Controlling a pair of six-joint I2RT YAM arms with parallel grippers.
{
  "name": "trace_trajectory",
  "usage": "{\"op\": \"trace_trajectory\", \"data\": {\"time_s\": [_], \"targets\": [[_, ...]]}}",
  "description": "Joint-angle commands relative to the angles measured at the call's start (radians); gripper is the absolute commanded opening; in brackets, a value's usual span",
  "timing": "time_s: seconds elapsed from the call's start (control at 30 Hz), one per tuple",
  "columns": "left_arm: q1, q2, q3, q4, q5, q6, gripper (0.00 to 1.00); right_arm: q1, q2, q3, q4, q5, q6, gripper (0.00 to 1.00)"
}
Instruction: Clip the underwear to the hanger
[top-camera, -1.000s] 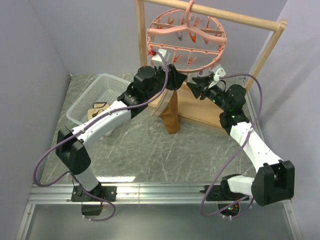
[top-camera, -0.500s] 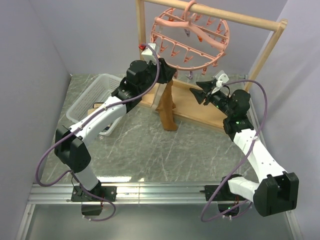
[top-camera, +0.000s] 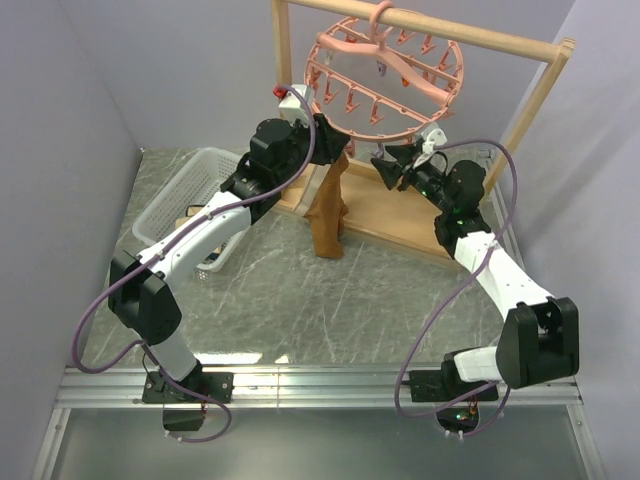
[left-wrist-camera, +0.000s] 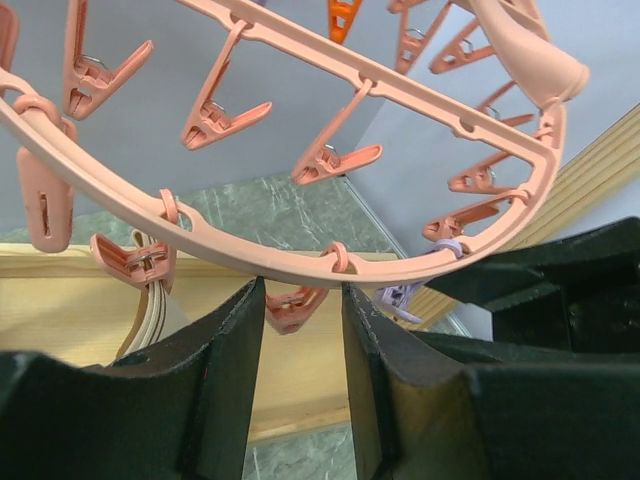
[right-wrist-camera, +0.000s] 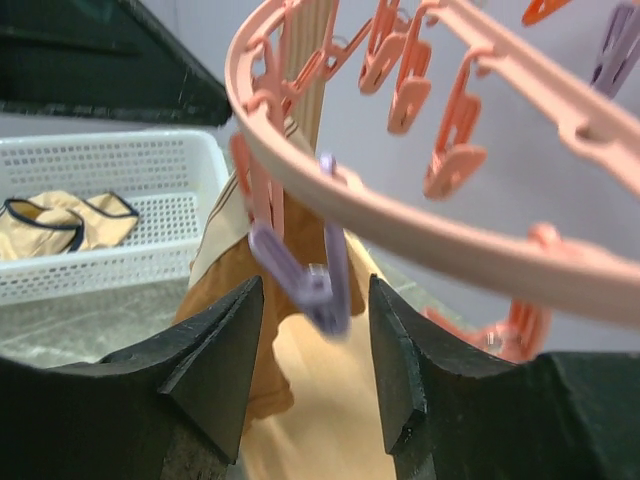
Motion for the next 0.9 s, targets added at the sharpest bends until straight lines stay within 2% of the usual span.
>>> {"op": "trace_trajectory", "data": {"time_s": [0.0,0.13,0.37,0.57,0.87], "targets": [[0.012,-0.021,0.012,0.08,0.007,-0.014,0.42,0.022,0.036,0.067,0.108,-0.016,-0.001,0.54],[0.018,-0.03,0.006,0.076,0.014,-0.014,0.42,0.033,0.068,0.08,0.133,-0.019,-0.015,0.52],[0.037,-0.049,-0.024,0.092,0.054,-0.04,0.41,0.047,0.076,0.073,0.149,-0.046,-0.035,0.33],[0.047,-0.092,-0.07,0.129,0.155,-0.086,0.41,0.059,0.071,0.064,0.149,-0.034,-0.049,0.3],[0.038,-0.191,-0.164,0.105,0.188,-0.074,0.4,0.067,0.061,0.061,0.138,-0.031,-0.042,0.29]]}}
